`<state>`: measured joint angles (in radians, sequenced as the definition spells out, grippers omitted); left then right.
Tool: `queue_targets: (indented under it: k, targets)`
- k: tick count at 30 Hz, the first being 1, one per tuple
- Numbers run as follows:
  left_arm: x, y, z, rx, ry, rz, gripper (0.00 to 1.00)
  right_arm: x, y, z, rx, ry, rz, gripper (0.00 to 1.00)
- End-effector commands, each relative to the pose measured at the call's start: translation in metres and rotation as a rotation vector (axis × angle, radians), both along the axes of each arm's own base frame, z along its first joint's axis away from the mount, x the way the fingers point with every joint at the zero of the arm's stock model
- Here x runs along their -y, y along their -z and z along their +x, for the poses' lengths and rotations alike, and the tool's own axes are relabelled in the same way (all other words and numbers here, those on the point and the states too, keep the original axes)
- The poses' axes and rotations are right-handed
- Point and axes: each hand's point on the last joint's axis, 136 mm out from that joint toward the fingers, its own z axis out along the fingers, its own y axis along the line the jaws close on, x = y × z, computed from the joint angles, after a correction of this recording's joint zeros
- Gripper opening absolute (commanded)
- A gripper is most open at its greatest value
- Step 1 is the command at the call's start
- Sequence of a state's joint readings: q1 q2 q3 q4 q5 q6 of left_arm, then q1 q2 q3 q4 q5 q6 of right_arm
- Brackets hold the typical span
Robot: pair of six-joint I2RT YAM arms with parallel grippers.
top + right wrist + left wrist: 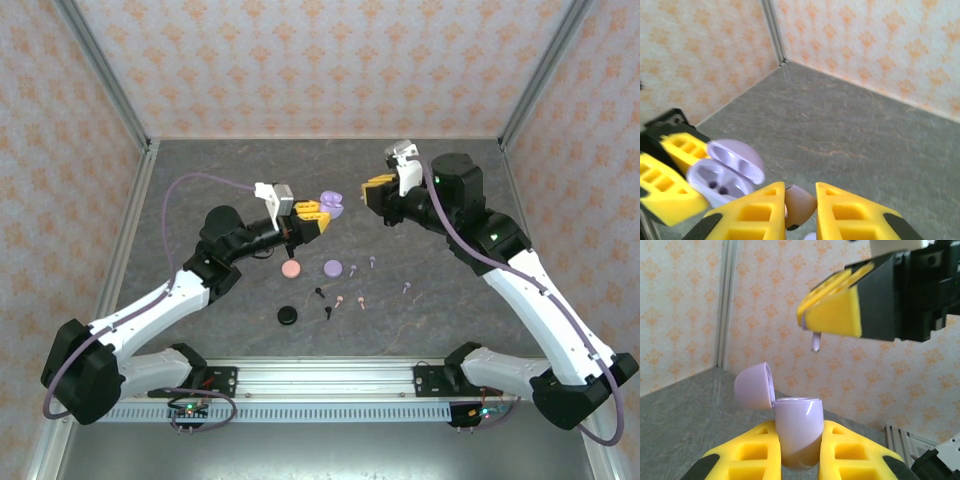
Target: Insert the wireless bluetooth earbuds into the charging case
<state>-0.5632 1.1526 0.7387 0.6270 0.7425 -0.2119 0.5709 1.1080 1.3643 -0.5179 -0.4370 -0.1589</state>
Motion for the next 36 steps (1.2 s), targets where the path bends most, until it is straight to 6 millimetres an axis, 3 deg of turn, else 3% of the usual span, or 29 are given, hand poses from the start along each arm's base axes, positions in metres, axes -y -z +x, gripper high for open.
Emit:
queue_targets:
  k: [1,12,20,36]
  targets:
    - [0.003,-0.027,-0.007,0.082,0.032,-0.04,0.0,-0.014,-0.011,-0.007,0.048,-0.082,-0.018,0.18]
    - [0.007,-0.026,-0.008,0.078,0.044,-0.035,0.0,-0.039,-0.019,-0.011,0.087,-0.144,-0.015,0.18]
    - [0.009,-0.023,-0.008,0.071,0.045,-0.024,0.0,-0.044,-0.022,-0.014,0.099,-0.158,-0.007,0.18]
    - [0.012,-0.021,-0.009,0.066,0.049,-0.022,0.0,-0.054,0.001,-0.011,0.046,-0.185,-0.049,0.18]
